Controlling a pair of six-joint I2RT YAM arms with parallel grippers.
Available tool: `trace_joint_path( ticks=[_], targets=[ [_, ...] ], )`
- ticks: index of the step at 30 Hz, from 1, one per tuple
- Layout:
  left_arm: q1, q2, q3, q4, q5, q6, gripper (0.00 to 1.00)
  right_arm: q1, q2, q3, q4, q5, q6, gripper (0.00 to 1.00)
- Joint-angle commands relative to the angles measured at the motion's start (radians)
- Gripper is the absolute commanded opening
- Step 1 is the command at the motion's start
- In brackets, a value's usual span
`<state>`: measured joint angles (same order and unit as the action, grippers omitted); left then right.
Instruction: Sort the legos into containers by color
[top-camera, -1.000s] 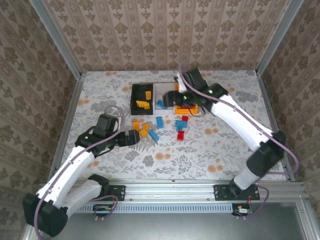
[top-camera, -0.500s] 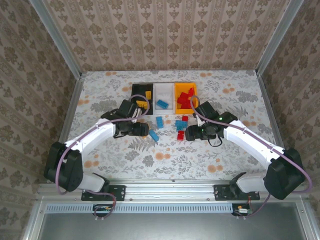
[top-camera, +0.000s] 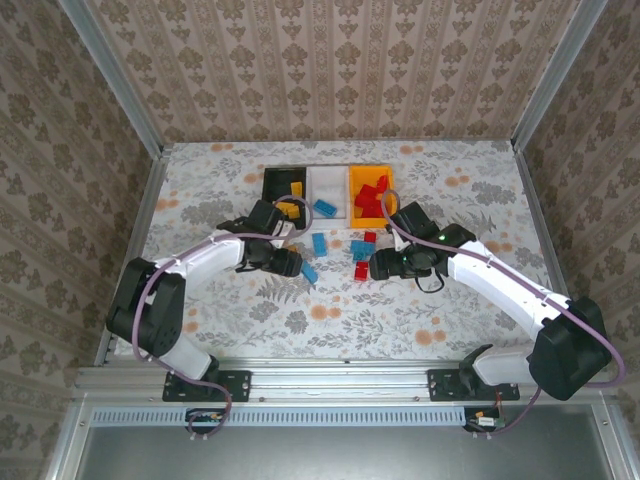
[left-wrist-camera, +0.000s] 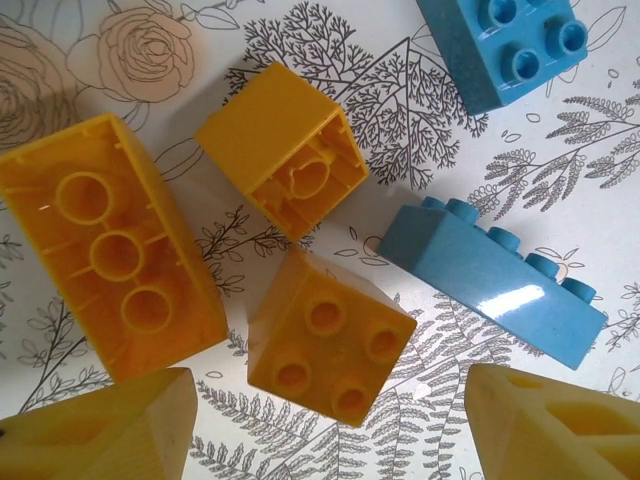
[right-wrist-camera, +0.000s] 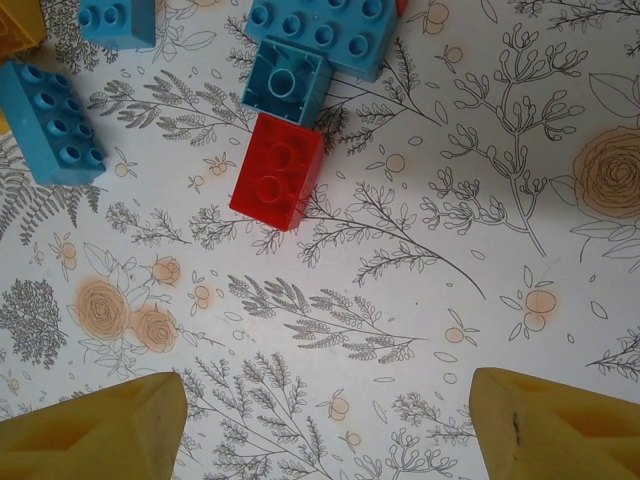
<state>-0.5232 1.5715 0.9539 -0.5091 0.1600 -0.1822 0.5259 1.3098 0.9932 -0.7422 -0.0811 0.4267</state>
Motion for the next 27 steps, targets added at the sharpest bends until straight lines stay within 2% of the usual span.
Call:
trace_joint_path(
  ticks=[1,5,10,27],
  targets=[
    [0.002,0.032,0.043,0.013,0.012,0.048,0.71,-0.006,-0.004,-0.004,0.002,0.007,0.025,0.77],
    [0.002,0.065,0.056,0.03,0.016,0.052,0.7,-0.006,-0.006,-0.007,0.007,0.002,0.037,0.77],
    [-0.007,0.098,0.072,0.032,0.022,0.06,0.61,-0.005,-0.005,-0.01,0.009,-0.005,0.048,0.77],
    [-0.058,0.094,0.02,0.009,-0.057,0.024,0.47,-0.001,0.004,-0.022,0.038,-0.026,0.075,0.77]
  ],
)
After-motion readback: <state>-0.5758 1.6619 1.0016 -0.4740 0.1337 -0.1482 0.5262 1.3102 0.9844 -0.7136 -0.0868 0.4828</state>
